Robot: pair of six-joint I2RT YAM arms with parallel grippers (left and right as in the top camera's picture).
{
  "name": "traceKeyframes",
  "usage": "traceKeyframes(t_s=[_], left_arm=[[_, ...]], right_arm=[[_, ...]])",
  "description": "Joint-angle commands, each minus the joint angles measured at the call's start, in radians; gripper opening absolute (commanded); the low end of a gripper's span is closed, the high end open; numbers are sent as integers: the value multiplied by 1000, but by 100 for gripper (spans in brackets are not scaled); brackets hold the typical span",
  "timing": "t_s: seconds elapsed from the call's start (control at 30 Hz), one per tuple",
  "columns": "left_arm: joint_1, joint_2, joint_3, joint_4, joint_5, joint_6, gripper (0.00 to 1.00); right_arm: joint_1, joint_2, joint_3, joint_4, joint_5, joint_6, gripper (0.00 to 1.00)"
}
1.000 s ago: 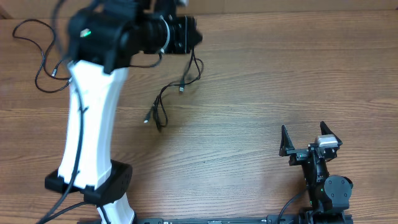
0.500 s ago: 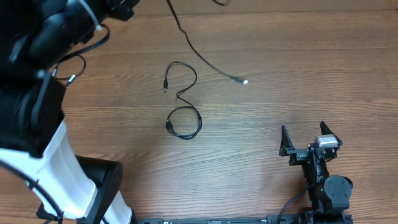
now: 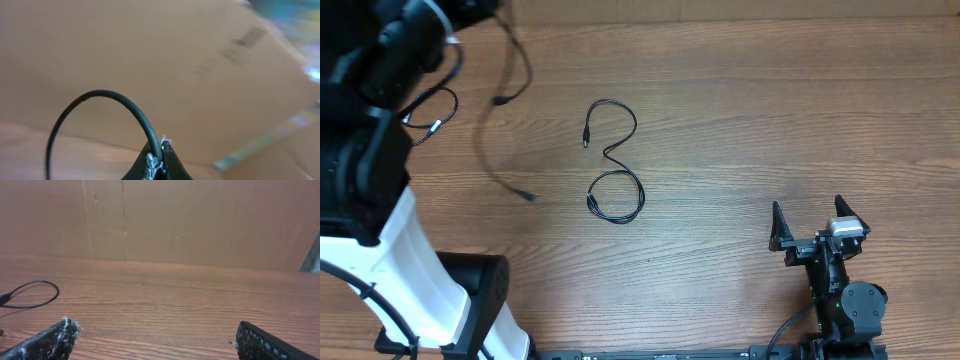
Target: Untangle cables
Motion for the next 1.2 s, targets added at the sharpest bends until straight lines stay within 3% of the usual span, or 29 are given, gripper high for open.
traceKeyframes(t_s=[0.0,0.23,0.4,0.5,0.93,1.17], left_arm=[[112,0,0,-70,-176,27,4],[346,0,-2,-197,-311,13,4],[519,1,-50,-309,-443,-101,4],[605,1,-123,-351,-449,-168,4],[668,1,-437,-351,-431,-166,4],[668,2,-547,-351,-426,-236,5]], right_arm=[[-5,-7,-10,7,12,-1,100],[-5,-7,-10,7,12,-1,100],[-5,-7,-10,7,12,-1,100],[-5,-7,-10,7,12,-1,100],[-5,-7,-10,7,12,-1,100],[-5,-7,-10,7,12,-1,100]])
